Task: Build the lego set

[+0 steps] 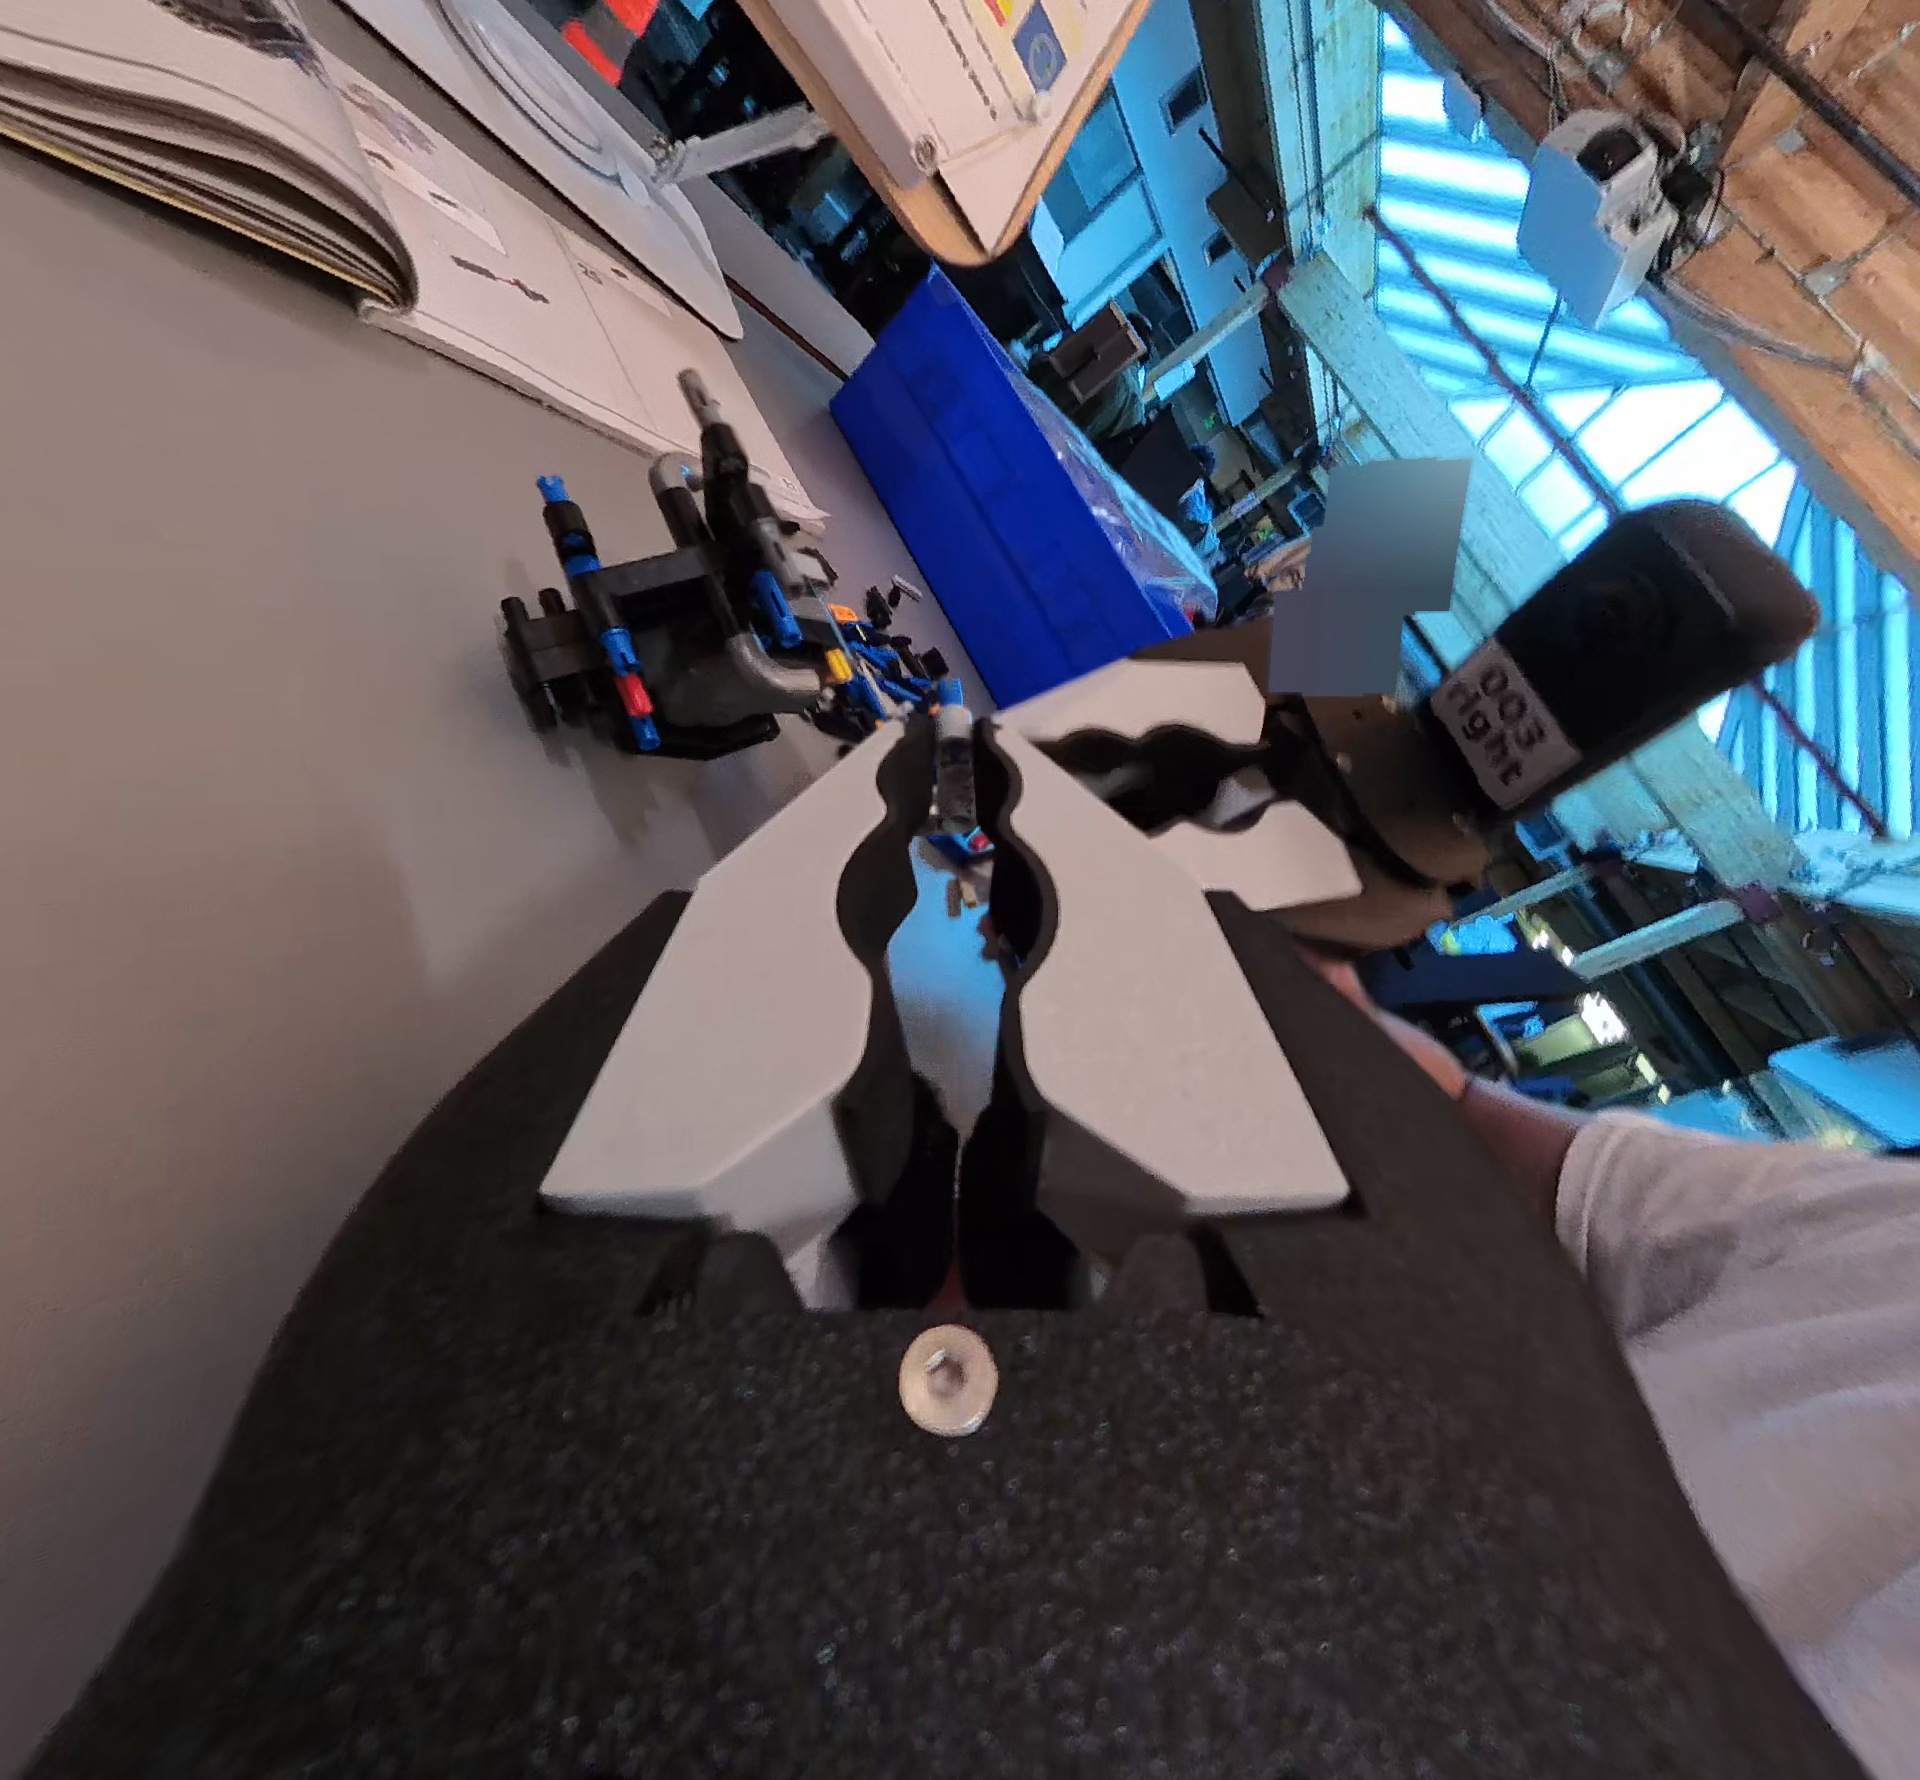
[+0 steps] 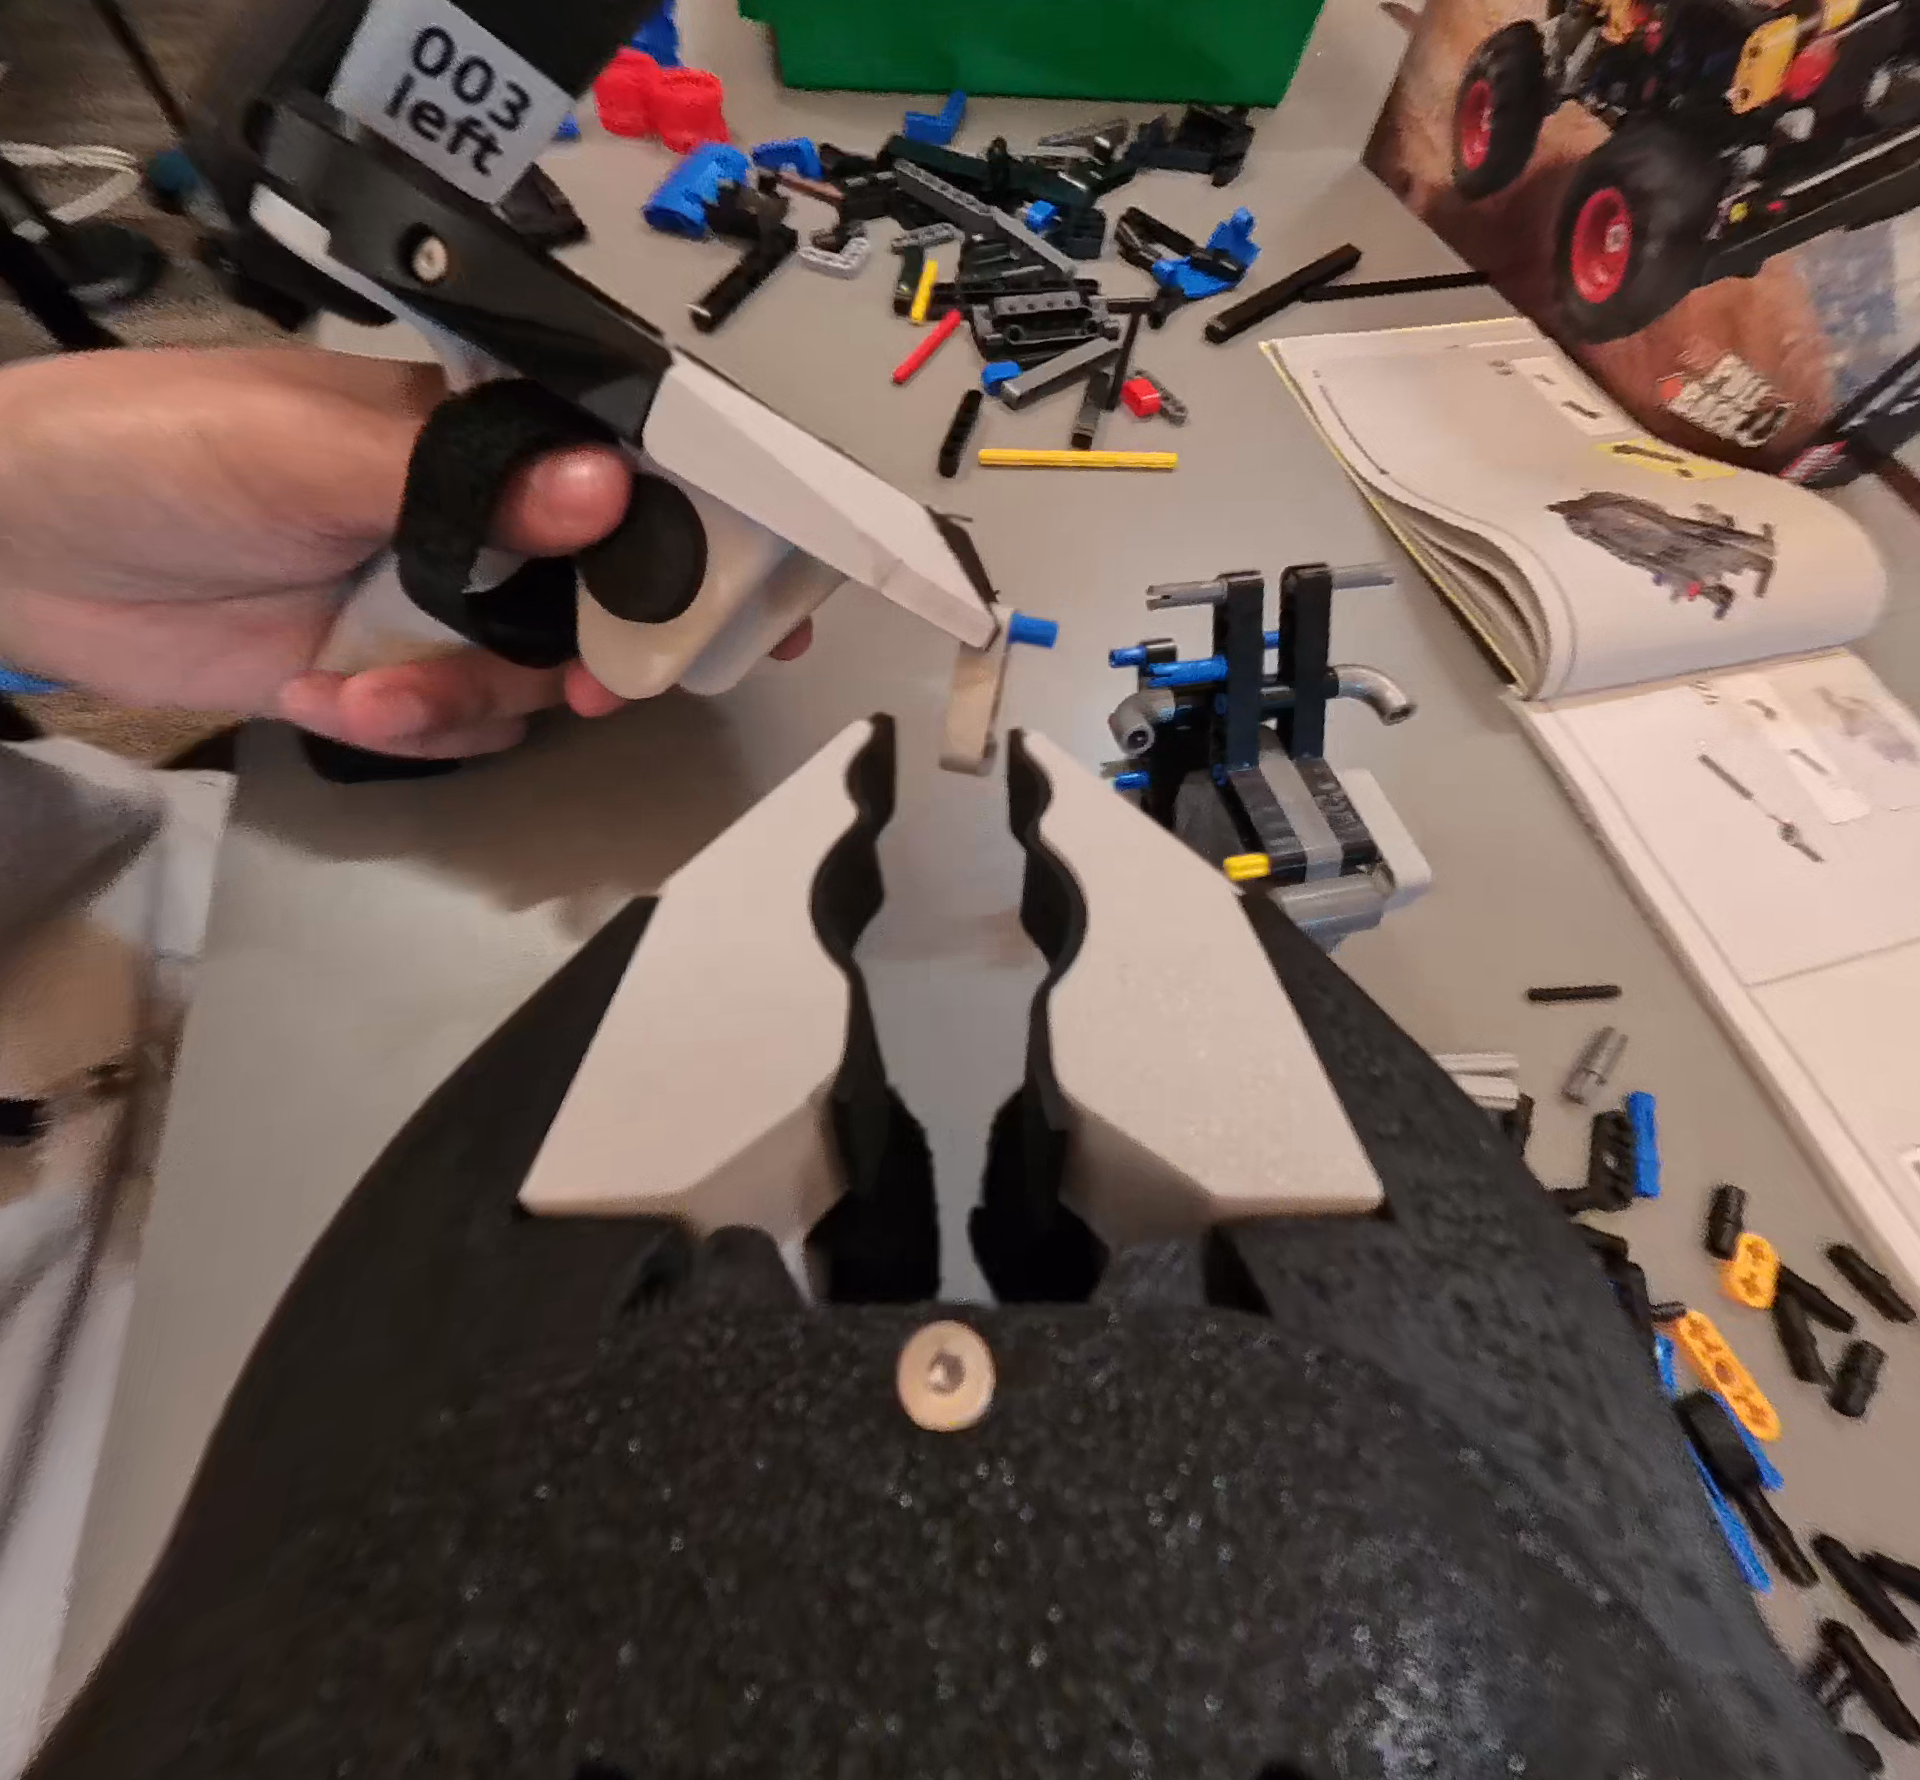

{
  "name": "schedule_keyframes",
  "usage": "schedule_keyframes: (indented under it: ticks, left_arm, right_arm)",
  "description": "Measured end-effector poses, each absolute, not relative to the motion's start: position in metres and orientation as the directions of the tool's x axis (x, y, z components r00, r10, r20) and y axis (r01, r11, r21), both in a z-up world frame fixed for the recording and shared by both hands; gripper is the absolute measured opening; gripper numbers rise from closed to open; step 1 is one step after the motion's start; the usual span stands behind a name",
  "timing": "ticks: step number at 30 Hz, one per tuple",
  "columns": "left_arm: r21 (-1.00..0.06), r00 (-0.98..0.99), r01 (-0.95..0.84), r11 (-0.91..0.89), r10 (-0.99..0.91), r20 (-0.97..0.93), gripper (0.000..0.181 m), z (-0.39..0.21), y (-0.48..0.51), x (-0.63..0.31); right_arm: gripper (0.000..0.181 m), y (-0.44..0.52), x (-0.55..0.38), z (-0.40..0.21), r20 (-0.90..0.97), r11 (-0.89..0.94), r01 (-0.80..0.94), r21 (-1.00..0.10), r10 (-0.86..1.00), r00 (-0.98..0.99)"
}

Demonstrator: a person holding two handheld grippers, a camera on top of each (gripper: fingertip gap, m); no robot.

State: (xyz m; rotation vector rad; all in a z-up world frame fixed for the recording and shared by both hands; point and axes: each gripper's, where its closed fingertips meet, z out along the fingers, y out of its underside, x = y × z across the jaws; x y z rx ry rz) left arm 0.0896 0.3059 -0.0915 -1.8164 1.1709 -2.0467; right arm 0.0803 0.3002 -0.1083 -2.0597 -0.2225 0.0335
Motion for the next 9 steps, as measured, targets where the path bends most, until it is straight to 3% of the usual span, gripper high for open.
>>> schedule_keyframes:
  ticks: [1, 5, 9]
  left_arm:
    - [-0.659, -0.263, -0.379, -0.649, -0.608, 0.750, 0.006, -0.091, 0.306, 0.087]
    - [-0.737, -0.309, -0.448, -0.506, -0.686, 0.659, 0.006, -0.094, 0.308, 0.067]
    - [-0.720, -0.324, -0.511, -0.469, -0.671, 0.667, 0.006, -0.104, 0.307, 0.051]
  right_arm:
    - [0.027, 0.298, 0.080, -0.103, 0.025, -0.457, 0.115, -0.882, 0.199, 0.980]
    - [0.064, 0.290, 0.129, -0.098, -0.018, -0.508, 0.084, -0.857, 0.193, 0.981]
    - [0.073, 0.297, 0.151, -0.133, 0.102, -0.568, 0.229, -0.791, 0.246, 0.964]
